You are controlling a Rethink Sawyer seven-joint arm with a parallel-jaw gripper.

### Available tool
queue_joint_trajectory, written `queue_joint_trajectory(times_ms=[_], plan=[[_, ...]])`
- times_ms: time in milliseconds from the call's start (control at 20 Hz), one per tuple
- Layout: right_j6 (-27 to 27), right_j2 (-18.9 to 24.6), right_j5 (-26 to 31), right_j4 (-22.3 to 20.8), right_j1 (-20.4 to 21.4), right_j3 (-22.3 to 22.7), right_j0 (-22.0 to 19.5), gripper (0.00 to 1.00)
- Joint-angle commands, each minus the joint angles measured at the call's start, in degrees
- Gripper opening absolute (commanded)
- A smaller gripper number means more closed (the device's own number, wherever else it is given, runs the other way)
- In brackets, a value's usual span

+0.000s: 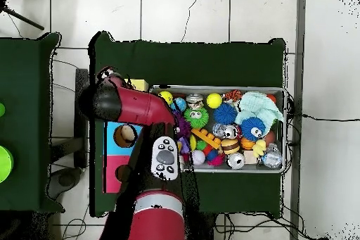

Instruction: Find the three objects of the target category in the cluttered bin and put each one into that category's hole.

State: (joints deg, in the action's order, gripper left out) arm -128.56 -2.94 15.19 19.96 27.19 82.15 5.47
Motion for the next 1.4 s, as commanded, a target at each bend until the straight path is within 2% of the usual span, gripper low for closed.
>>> queue_joint_trajectory(times_ms=[50,300,600,1050,1400], plan=[[-11.47,0.43,10.27,2.16,2.42,7.76,1.62,0.0],[-10.0,2.08,7.14,2.0,1.48,8.67,0.26,0.0],[-7.94,3.77,6.41,1.3,2.23,10.47,-1.8,0.0],[-6.29,5.87,2.17,-0.39,0.28,11.24,-4.27,0.0],[-5.17,10.24,1.75,-0.59,2.45,15.98,-7.4,0.0]])
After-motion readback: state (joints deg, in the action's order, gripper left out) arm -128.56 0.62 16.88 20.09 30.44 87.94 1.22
